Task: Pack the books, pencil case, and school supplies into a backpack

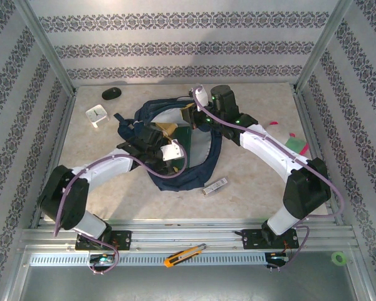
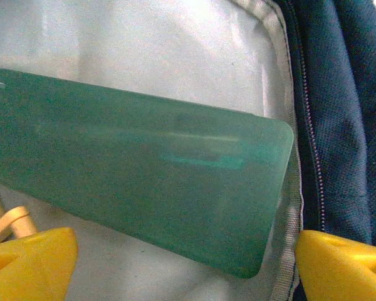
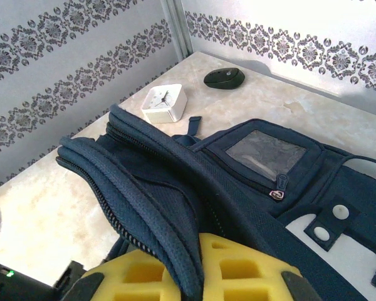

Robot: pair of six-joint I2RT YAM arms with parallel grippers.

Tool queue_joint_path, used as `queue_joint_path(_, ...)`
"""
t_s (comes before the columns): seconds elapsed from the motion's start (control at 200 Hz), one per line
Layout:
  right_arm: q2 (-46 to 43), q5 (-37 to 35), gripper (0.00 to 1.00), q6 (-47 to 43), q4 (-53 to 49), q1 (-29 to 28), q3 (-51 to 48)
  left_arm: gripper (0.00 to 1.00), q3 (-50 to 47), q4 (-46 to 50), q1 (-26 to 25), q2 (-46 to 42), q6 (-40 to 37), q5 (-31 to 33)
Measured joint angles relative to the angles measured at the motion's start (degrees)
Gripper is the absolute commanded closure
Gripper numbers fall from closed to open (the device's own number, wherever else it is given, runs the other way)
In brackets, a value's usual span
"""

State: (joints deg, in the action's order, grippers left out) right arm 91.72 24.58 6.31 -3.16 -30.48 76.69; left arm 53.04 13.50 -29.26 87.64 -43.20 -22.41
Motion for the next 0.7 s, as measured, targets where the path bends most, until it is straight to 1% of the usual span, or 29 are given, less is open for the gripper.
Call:
queue_joint_path(0.085,0.0,0.15,1.0,0.04,0.0,0.0,0.0,0.12,0.9,0.0,-0.02,2.34,-0.15,0.0)
queue_joint_path(0.24,0.0,0.39,1.0,0.66,0.02,0.0,0.0,0.26,1.7,-2.38,-0.31,5.55,1.09,1.73)
queue_joint_path(0.325,0.0,0.44,1.0,0.96,0.04,0.0,0.0,0.31,1.7,-5.95,-0.48,6.69,2.67,4.42)
queue_joint_path(0.44,0.0,0.61,1.0,1.11,0.2,0.0,0.0,0.31,1.7,-12.9,-0.48,8.35,5.18,8.9)
queue_joint_path(0.515,-0.02,0.61,1.0,1.11,0.35,0.0,0.0,0.27,1.7,-16.79,-0.48,9.27,6.88,10.56)
queue_joint_path(0.625,-0.2,0.59,1.0,1.07,0.42,0.0,-0.28,0.21,1.44,-19.5,-0.48,8.61,8.79,9.44)
queue_joint_path(0.7,-0.76,0.57,1.0,1.05,0.63,0.0,-1.25,0.2,-0.04,-20.17,-0.63,5.81,10.62,7.74)
